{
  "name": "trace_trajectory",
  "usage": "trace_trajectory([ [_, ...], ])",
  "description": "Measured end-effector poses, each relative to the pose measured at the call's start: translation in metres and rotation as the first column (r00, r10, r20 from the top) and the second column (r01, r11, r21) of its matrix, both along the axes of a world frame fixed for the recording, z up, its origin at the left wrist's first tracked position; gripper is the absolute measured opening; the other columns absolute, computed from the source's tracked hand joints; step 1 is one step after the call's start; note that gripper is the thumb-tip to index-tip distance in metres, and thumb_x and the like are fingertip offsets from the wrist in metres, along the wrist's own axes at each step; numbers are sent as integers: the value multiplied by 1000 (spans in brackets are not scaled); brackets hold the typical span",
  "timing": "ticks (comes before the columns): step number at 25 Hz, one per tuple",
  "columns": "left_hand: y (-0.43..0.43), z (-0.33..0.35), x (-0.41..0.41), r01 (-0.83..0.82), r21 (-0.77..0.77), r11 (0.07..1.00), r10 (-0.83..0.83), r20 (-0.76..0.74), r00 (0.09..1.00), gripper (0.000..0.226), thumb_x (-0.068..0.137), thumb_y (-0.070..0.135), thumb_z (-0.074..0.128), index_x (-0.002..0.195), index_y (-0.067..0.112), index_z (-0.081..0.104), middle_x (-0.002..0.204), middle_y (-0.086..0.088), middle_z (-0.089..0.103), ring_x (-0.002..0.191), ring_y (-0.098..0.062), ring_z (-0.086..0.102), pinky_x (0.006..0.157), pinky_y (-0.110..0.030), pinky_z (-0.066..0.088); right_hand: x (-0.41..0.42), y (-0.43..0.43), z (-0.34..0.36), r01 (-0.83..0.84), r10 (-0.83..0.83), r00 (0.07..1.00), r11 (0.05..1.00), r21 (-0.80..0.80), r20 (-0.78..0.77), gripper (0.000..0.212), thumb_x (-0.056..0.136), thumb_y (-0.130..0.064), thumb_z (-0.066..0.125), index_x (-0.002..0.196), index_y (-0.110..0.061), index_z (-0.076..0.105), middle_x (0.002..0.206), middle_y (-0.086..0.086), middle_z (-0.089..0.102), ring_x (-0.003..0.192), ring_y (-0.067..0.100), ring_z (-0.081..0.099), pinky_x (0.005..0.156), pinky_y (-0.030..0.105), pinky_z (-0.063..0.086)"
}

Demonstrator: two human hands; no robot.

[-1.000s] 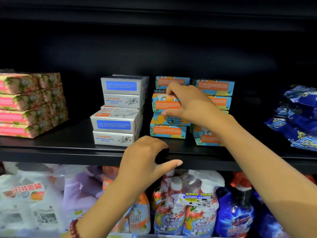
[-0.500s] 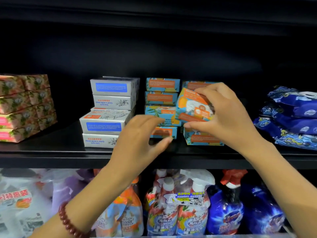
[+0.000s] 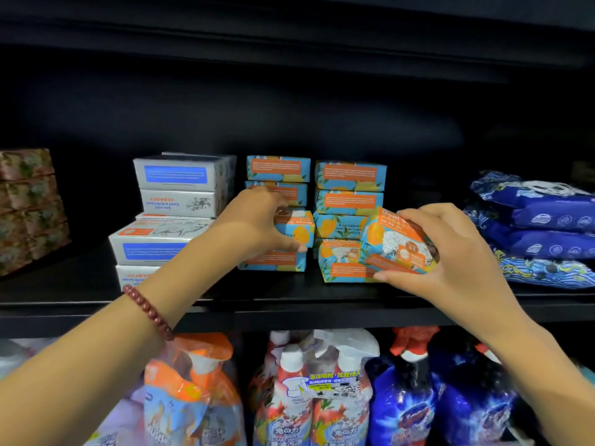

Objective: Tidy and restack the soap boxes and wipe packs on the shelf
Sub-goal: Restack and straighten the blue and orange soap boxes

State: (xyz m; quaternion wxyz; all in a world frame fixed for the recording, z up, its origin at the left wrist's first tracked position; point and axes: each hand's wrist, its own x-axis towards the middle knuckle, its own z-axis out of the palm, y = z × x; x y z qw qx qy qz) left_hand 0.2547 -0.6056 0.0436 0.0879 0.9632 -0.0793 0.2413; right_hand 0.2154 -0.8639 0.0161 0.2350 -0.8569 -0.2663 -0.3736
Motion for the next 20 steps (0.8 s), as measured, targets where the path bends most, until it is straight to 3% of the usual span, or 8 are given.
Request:
trace_trajectory([
  [6, 0, -4, -5, -31, -32, 999, 33, 43, 999, 78, 53, 63, 79, 114, 18, 59, 120, 0, 54, 112, -17, 49, 96, -32, 45, 12, 6, 0, -44, 44, 999, 999, 11, -14, 78, 53, -48, 80, 120, -15, 56, 108, -7, 46, 102, 12, 45, 79, 28, 41],
  [12, -2, -21, -27, 32, -173, 984, 7, 221, 975, 72, 55, 59, 79, 110, 17, 60, 106, 2, 63, 96, -15, 57, 81, -32, 50, 37, 17, 13, -129, 118, 987, 986, -109, -106, 83, 57, -47, 80, 128, -13, 53, 112, -12, 42, 108, 6, 42, 92, 22, 37],
  [15, -2, -26, -36, 93, -195, 976, -23, 336, 941, 71, 57, 57, 80, 110, 13, 63, 105, -2, 66, 97, -19, 59, 79, -27, 44, 46, 24, 15, -203, 167, 967, 962, -185, -195, 83, 61, -44, 81, 133, -16, 49, 120, -12, 43, 116, 4, 38, 100, 22, 33],
  [20, -4, -27, -38, 129, -222, 966, -36, 382, 923, 76, 58, 56, 79, 117, 11, 61, 111, -3, 66, 103, -20, 58, 82, -25, 38, 52, 28, 10, -232, 194, 962, 951, -202, -190, 67, 70, -42, 75, 130, -22, 53, 122, -16, 46, 116, -2, 35, 96, 13, 26],
])
